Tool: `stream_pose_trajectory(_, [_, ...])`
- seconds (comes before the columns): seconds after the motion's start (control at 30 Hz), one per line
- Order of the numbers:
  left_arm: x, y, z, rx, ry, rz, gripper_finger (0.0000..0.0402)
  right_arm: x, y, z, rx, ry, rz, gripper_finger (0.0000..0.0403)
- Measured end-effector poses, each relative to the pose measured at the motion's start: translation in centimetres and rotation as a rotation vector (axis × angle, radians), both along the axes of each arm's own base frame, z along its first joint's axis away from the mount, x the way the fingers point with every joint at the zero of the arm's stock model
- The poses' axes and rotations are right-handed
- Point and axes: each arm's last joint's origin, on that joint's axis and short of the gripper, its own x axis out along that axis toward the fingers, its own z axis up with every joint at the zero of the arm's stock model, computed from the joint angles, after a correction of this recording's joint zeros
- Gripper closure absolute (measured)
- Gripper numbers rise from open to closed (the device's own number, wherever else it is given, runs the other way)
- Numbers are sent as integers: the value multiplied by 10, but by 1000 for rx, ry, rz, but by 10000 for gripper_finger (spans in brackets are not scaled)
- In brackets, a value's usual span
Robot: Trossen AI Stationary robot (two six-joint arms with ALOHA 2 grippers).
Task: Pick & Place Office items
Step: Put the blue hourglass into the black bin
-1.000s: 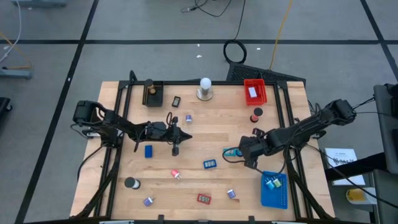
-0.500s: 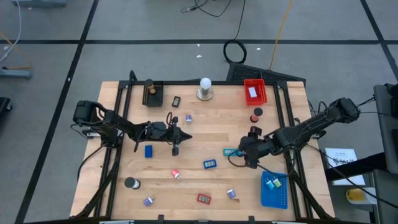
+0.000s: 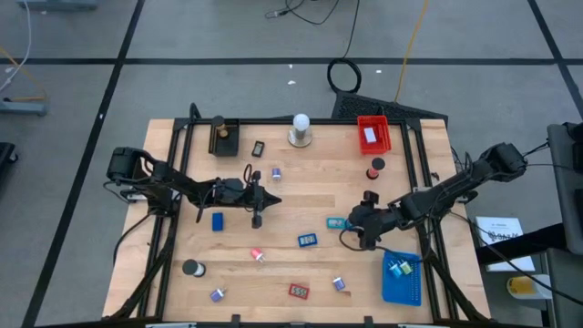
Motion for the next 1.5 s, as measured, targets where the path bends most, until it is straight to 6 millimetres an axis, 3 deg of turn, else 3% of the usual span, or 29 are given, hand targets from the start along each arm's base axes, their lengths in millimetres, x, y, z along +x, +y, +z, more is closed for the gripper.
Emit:
stream_pose_trajectory(0.3, [0,0,0,0,-5,1,380,0,-1,2,-25,-24,-1,241])
stream_pose_trajectory(0.47, [-4,0,3,-1,-33,2,380,-5,-2,14,1,-77,-4,241])
stream_pose_trajectory(0.63, [-22,2,10,2,-113,23,380,-9,-6,38,33,-193,-10,239])
stream_pose_trajectory(0.77, [-47,5,15,-3,-215,72,380,2,-16,52,-4,-317,-19,238])
stream_pose_trajectory(0.9, [-68,12,12,-30,-262,119,380,30,-35,51,-17,-417,-26,237])
stream_pose_trajectory(1.03, [-79,17,8,-35,-281,187,380,65,-60,34,23,-470,-10,236])
stream_pose_trajectory(1.2, [-81,21,7,-36,-276,213,380,115,-87,17,36,-386,9,236])
stream_pose_trajectory(1.33, [-81,22,7,-36,-274,217,380,152,-96,18,69,-401,106,235])
stream_pose_trajectory(1.5, [-81,22,6,-36,-266,217,380,186,-106,21,49,-381,157,235])
